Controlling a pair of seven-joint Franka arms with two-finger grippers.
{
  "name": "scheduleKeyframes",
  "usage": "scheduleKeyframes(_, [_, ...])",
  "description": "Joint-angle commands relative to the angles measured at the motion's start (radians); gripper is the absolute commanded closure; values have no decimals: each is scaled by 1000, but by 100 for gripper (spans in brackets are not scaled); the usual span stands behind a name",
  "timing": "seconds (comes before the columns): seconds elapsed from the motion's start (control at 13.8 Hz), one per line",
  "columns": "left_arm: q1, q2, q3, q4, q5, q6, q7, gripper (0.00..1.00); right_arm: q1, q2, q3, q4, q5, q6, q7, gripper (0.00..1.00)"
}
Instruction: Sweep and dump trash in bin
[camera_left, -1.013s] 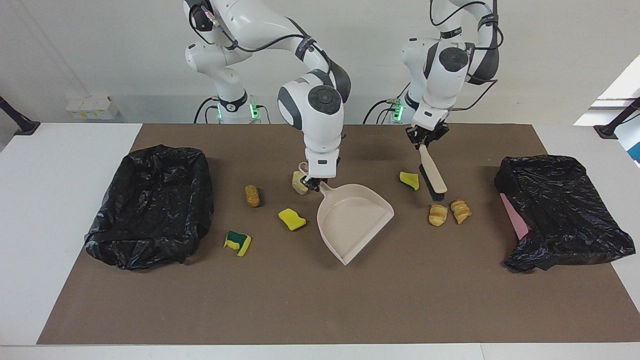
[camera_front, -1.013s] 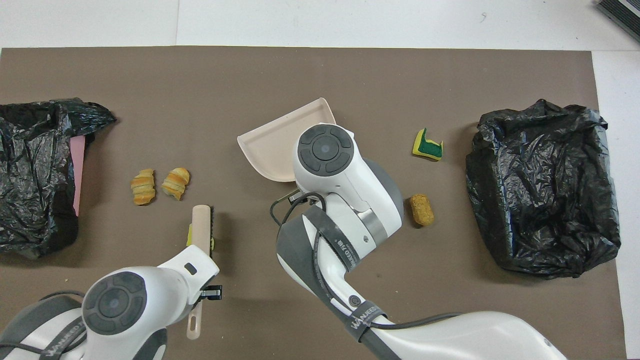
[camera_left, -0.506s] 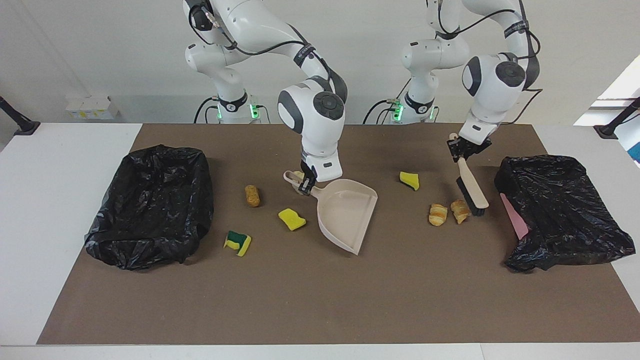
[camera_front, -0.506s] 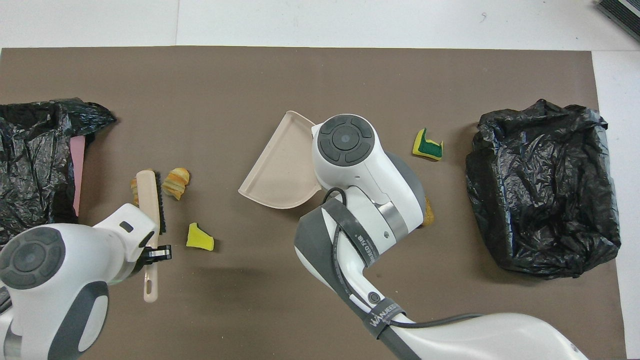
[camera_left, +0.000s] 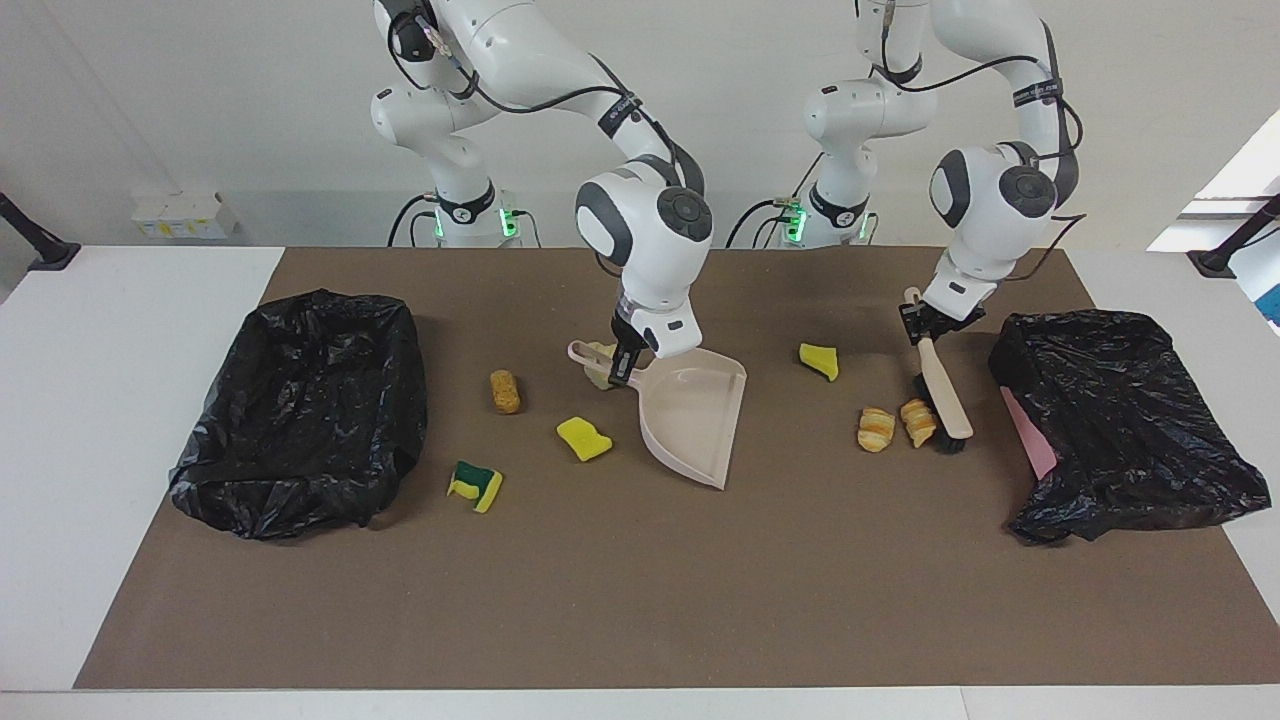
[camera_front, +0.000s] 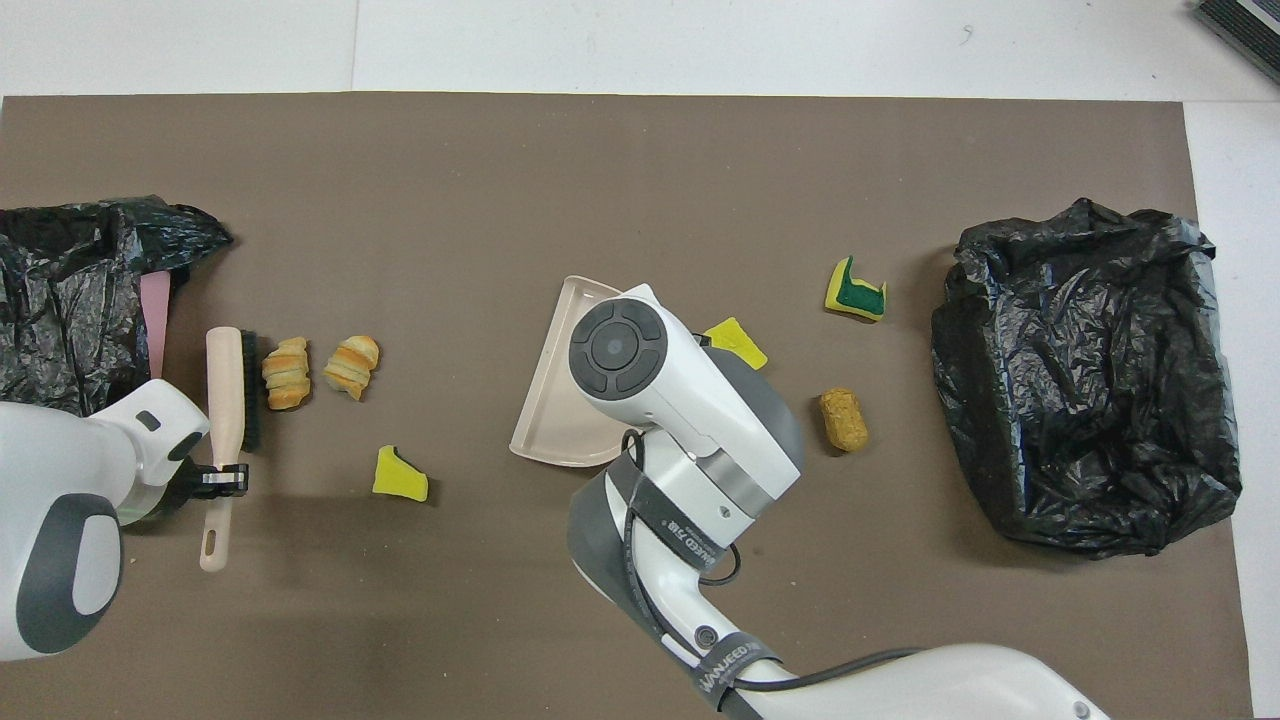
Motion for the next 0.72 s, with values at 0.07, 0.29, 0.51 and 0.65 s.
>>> scheduleKeyframes(0.07, [-132,80,4,62,-110,36,-20,100,18,-15,7,-21,-22,-7,-85,100])
scheduleKeyframes(0.29, [-241,151,4,103,-127,67,-26,100,20,-15,7,-25,-22,6,-91,100])
scheduleKeyframes(0.51, [-345,171,1,111,-127,90,4,100,20,-15,7,-25,-22,9,-90,100])
scheduleKeyframes(0.65, [-424,168,1,114,-127,81,23,100,20,-15,7,-25,-22,9,-91,100])
